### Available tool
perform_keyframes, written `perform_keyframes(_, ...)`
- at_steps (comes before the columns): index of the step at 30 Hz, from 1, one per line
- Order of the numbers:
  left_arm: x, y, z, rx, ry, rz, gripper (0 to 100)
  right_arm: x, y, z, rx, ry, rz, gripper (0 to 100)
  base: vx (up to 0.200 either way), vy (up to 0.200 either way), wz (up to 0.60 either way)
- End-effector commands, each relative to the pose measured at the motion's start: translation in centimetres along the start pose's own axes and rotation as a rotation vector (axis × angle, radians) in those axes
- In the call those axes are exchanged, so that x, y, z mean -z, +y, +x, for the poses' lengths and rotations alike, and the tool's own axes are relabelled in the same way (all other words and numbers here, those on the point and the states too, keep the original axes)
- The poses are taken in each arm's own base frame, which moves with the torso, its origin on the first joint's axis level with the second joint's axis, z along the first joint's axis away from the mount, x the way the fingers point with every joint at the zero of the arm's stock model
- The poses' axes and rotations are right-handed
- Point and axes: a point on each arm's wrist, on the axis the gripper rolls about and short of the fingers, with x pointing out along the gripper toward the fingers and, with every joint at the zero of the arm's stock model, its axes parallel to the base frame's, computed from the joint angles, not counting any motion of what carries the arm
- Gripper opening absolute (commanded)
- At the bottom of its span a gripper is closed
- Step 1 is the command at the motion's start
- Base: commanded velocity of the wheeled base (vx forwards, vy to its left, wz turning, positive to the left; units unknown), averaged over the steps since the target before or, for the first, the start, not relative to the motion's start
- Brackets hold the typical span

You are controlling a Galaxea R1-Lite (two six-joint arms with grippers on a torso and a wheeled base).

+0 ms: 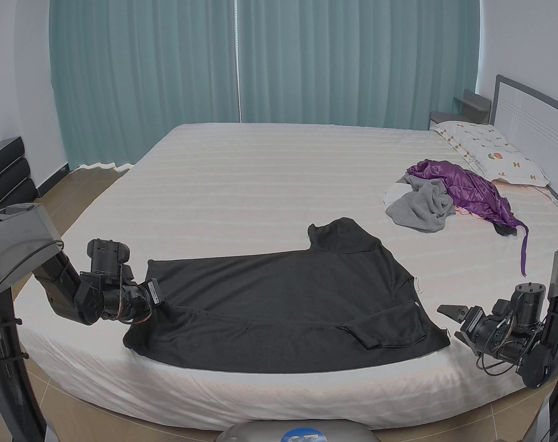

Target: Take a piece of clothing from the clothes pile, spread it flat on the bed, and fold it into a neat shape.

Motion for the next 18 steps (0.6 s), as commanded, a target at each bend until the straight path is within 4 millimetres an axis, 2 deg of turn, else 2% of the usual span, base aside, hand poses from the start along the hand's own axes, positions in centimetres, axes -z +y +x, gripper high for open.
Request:
perform_keyframes(1,0.0,0.0,-0.5,-0.001,-0.003,-0.009,0,0.0,0.2,0.1,-0.013,-0.006,-0.007,100,0.000,0.000,0.00)
perform_keyframes(6,0.1,-0.2,-1.9,0.001,-0.012,-0.011,0,0.4,0.8,0.2,-0.036,0.012,-0.027,100,0.000,0.000,0.00)
perform_keyframes(10,0.1,-0.4,-3.4,-0.014,-0.040,-0.044,0,1.0,1.9,1.0,-0.085,0.033,-0.062,100,0.000,0.000,0.00)
perform_keyframes(14,0.2,-0.3,-3.9,-0.051,-0.061,-0.066,0,0.8,2.4,2.6,-0.125,0.038,-0.122,100,0.000,0.000,0.00)
perform_keyframes(18,0.7,-0.1,-3.8,-0.060,-0.044,-0.071,0,0.5,1.8,5.3,-0.138,0.041,-0.239,100,0.000,0.000,0.00)
